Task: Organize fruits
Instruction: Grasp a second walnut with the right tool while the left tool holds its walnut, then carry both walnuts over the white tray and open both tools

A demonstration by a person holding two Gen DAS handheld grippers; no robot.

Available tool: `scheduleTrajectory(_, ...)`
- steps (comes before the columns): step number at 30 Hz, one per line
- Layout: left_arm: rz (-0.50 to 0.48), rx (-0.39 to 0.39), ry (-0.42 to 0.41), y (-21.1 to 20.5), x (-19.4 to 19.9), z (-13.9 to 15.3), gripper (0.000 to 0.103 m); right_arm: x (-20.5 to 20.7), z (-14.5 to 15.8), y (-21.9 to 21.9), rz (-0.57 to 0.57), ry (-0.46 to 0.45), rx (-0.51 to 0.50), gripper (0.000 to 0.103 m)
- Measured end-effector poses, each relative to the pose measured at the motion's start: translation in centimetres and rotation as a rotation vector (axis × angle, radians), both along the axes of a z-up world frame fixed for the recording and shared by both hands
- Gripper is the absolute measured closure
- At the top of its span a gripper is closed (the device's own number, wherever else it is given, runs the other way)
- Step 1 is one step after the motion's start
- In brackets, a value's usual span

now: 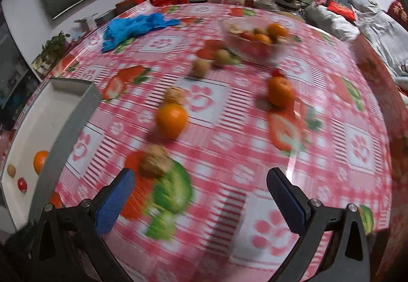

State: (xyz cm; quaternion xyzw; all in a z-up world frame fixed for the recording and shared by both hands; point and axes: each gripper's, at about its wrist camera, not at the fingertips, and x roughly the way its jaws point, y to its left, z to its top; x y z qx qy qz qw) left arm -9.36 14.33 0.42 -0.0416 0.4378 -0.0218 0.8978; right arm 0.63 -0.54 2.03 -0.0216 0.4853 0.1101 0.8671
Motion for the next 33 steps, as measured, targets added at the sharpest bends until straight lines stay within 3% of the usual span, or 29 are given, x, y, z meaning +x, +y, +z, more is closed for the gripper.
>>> scheduleTrajectory(2, 0.005, -0.005, -0.002, 0.3, -0.2, 0.0, 0.077, 0.8, -0.6, 1.1, 0.0, 0.023, 0.02, 0.001)
scheduleTrajectory(6, 0.011, -0.021, -0.001, 0.6, -0.4, 0.0, 0.077, 1.2, -1.9, 3.0, 0.024, 0.038, -0.015, 0.018)
scheduleTrajectory(8, 0.011, -0.02, -0.002, 0.6, -0.4, 0.0, 0.077, 0.8, -2.0, 3.8, 0.048, 0.009, -0.074, 0.035)
scheduleTrajectory(10, 0.012, -0.016, -0.004, 0.5, -0.4, 0.0, 0.077, 0.2, -1.8, 4.1, 0.084, -0.014, -0.069, 0.074)
scheduleTrajectory(15, 0.009, -0.03, -0.005, 0.8, -0.3, -0.1, 0.077, -0.7, -1.4, 2.6, 0.094, 0.004, -0.011, 0.076)
scheduleTrajectory(22, 0.016, -0.159, 0.024, 2.7, -0.5, 0.1, 0.077, -3.1, -1.3, -0.7, 0.072, 0.044, 0.09, 0.076)
scheduleTrajectory(33, 0.006, -0.126, 0.055, 1.9, -1.1, 0.4, 0.077, -6.2, -1.4, -2.8, 0.059, 0.04, 0.139, 0.076)
